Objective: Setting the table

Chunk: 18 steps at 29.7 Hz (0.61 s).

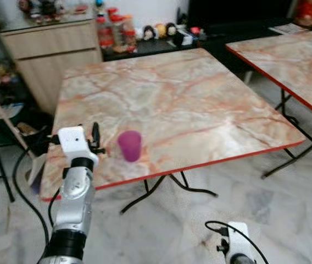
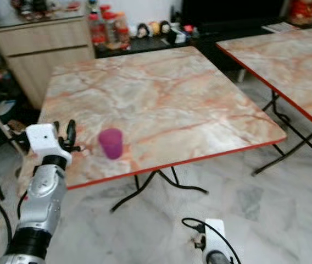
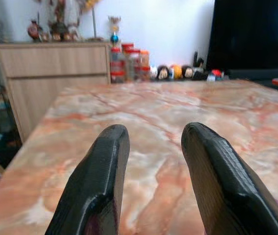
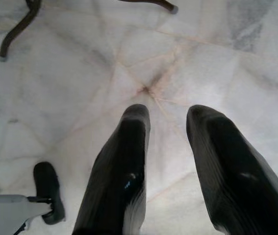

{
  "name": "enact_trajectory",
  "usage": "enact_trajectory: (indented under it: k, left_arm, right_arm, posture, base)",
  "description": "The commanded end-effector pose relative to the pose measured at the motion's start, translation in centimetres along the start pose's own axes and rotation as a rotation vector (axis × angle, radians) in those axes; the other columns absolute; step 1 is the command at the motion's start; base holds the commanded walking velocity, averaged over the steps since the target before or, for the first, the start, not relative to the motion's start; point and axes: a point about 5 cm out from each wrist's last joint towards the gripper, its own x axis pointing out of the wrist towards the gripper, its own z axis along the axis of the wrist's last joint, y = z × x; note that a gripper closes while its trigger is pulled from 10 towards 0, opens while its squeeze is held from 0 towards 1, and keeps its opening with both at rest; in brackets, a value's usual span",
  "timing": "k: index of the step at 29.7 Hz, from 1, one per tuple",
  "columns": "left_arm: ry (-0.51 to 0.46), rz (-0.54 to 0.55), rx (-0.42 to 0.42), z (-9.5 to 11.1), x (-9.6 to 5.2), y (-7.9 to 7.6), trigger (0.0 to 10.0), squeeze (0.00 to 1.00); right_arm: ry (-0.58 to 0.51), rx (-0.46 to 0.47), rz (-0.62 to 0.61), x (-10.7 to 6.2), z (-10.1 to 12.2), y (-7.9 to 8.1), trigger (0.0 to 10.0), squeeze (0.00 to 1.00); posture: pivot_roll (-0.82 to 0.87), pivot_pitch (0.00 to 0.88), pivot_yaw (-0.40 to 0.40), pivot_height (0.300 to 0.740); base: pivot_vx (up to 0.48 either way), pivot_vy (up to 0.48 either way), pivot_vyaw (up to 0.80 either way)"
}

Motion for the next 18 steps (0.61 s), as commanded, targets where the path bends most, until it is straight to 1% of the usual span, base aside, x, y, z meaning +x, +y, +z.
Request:
enact_trajectory:
  k: [1, 4, 9, 16, 18]
  left_arm:
    - [0.004, 0.018, 0.026, 0.23, -0.14, 1.17, 10.0, 0.00]
    - [0.004, 0.023, 0.031, 0.28, -0.35, 1.52, 10.0, 0.00]
    - [0.013, 0.019, 0.038, 0.12, -0.62, 1.99, 10.0, 0.00]
    - [-0.001, 0.024, 0.028, 0.74, -0.20, 1.96, 10.0, 0.00]
    - [-0.007, 0.022, 0.023, 0.90, -0.16, 1.97, 10.0, 0.00]
  right_arm:
    - [0.006, 0.006, 0.013, -0.11, -0.38, 0.61, 10.0, 0.00]
    - [0.013, 0.004, 0.014, -0.15, -0.59, 0.57, 10.0, 0.00]
    - [-0.004, 0.026, -0.001, 0.00, 0.05, 0.27, 10.0, 0.00]
    - [-0.005, 0.024, 0.006, -0.01, 0.04, 0.40, 10.0, 0.00]
    - [-0.004, 0.021, 0.008, -0.02, -0.03, 0.44, 10.0, 0.00]
  posture:
    - [0.09, 0.000, 0.067, 0.740]
    - [0.10, 0.000, 0.066, 0.740]
    - [0.09, 0.000, 0.069, 0.740]
    - [0.10, 0.000, 0.064, 0.740]
    - [0.11, 0.000, 0.061, 0.740]
  base:
    - [0.375, 0.000, 0.00]
    - [0.375, 0.000, 0.00]
    - [0.392, 0.000, 0.00]
    - [0.393, 0.000, 0.00]
    - [0.000, 0.000, 0.00]
